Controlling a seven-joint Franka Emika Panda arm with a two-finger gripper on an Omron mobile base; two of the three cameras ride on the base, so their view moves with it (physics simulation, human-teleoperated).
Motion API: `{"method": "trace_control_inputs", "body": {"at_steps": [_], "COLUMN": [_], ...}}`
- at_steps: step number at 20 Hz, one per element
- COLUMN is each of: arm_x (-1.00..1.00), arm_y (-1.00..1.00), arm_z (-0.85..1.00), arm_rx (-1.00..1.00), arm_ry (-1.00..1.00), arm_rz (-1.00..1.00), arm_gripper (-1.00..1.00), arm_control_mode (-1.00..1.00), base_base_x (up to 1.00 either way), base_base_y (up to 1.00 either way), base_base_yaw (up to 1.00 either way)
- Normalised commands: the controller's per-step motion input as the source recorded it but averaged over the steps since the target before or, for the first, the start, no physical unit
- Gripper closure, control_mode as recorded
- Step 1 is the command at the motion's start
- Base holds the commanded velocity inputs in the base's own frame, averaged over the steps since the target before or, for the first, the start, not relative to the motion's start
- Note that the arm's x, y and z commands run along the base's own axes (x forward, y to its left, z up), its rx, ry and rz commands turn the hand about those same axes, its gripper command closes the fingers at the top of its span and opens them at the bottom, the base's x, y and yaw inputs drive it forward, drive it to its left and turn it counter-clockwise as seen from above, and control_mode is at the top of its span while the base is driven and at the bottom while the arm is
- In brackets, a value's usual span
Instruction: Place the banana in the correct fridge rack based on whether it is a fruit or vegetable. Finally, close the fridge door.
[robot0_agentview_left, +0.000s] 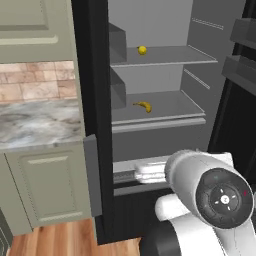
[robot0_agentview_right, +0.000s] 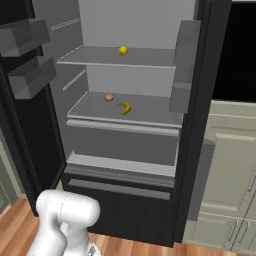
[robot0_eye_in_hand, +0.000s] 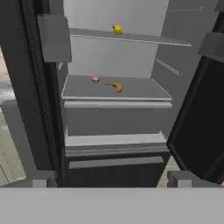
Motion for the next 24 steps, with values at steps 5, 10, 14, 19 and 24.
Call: {"method": "trace_control_inputs", "body": {"at_steps": [5,10,14,19,24], "arm_x": [-0.11,0.83,0.97,0.81,0.78], "arm_y": [1.0,1.0,0.84,0.45,0.1], "arm_z": [0.0,-0.18,-0.14,-0.05,-0.21], "arm_rx": [-0.1,-0.01,-0.09,-0.05,-0.05], "arm_ry": [-0.31,-0.15,-0.03,0.0,0.0], "arm_rz": [-0.09,-0.38,-0.41,-0.25,-0.13], "arm_gripper": [-1.0,-1.0,-1.0,-1.0,-1.0], "arm_control_mode": [-1.0,-1.0,-1.0,-1.0,-1.0], "base_base_x": [0.0,0.0,0.0,0.0,0.0], "base_base_y": [0.0,0.0,0.0,0.0,0.0], "base_base_yaw": [0.0,0.0,0.0,0.0,0.0]}}
